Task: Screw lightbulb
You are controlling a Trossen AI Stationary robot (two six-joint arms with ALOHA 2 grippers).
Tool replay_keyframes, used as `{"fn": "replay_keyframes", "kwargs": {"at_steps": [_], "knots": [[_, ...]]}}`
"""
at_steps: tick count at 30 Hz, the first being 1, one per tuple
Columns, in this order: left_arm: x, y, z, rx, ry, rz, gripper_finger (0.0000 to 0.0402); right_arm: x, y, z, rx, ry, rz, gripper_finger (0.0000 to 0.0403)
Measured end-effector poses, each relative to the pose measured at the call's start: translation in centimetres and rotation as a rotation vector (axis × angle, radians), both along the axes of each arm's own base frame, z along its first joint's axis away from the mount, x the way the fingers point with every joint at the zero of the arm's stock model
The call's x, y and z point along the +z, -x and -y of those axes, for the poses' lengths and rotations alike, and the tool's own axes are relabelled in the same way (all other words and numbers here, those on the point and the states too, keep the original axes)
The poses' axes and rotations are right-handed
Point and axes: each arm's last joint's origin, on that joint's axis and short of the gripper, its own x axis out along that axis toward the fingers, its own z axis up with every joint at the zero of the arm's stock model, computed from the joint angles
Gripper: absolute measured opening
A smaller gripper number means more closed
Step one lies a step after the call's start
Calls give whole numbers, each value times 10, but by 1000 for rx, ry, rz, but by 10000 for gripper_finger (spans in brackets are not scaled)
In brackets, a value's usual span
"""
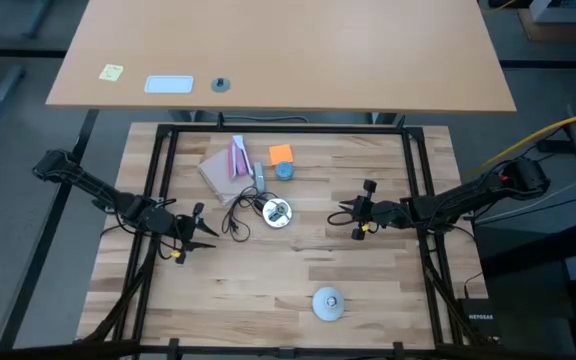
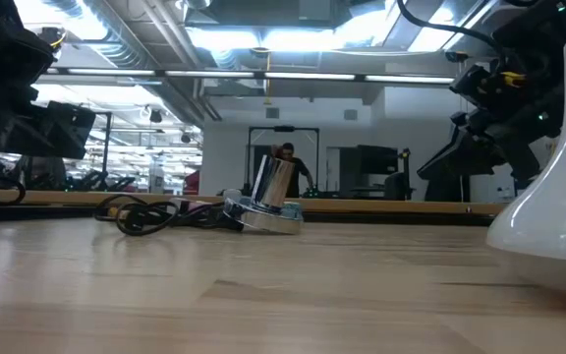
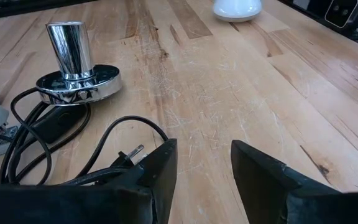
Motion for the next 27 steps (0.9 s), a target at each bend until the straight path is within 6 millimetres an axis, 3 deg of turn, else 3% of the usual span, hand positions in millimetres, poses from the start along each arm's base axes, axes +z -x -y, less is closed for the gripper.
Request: {"fn": "replay_keyframes", "kwargs": {"at_steps": [7,23,27], "knots": [[0,0,0,0,0,0,143,1,0,1,-40,4,21,44],[0,0,0,0,0,1,143,0,-1,-2,62,-66,15,45],[0,0,0,0,0,0,143,2,-2,-3,89,-84,29,66]]}}
